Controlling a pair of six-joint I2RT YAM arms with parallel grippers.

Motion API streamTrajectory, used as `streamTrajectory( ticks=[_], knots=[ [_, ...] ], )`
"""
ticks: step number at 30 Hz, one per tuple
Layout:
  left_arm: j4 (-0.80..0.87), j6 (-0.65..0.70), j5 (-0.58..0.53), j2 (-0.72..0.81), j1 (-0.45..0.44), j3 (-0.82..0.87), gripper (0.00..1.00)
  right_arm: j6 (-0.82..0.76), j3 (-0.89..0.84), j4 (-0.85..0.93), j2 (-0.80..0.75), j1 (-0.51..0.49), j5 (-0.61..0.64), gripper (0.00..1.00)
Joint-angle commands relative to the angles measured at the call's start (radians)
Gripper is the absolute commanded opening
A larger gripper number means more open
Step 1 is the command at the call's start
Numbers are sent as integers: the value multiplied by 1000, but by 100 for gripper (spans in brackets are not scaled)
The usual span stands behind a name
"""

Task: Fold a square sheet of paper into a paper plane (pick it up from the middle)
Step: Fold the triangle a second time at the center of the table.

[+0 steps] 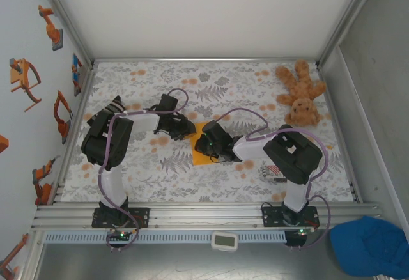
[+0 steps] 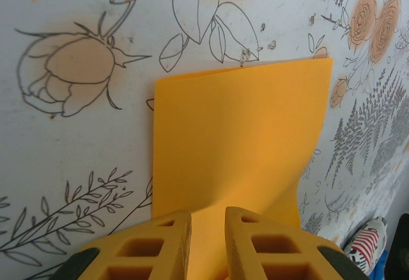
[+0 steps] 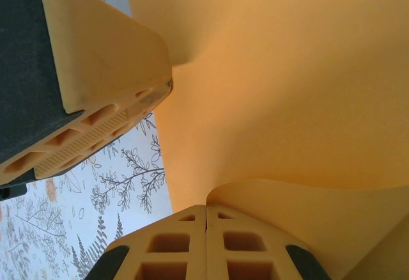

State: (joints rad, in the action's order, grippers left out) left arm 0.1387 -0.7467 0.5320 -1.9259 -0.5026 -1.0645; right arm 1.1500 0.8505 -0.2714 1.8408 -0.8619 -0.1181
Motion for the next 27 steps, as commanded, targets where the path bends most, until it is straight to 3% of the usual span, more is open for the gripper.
streamTrajectory(
  ticks=[1,27],
  knots=[
    [86,21,-47,-36,-2,33,22,-33,25,34,3,-5,14,0],
    [88,23,-47,-36,-1,35,22,-41,36,60,9,-4,18,0]
  ],
)
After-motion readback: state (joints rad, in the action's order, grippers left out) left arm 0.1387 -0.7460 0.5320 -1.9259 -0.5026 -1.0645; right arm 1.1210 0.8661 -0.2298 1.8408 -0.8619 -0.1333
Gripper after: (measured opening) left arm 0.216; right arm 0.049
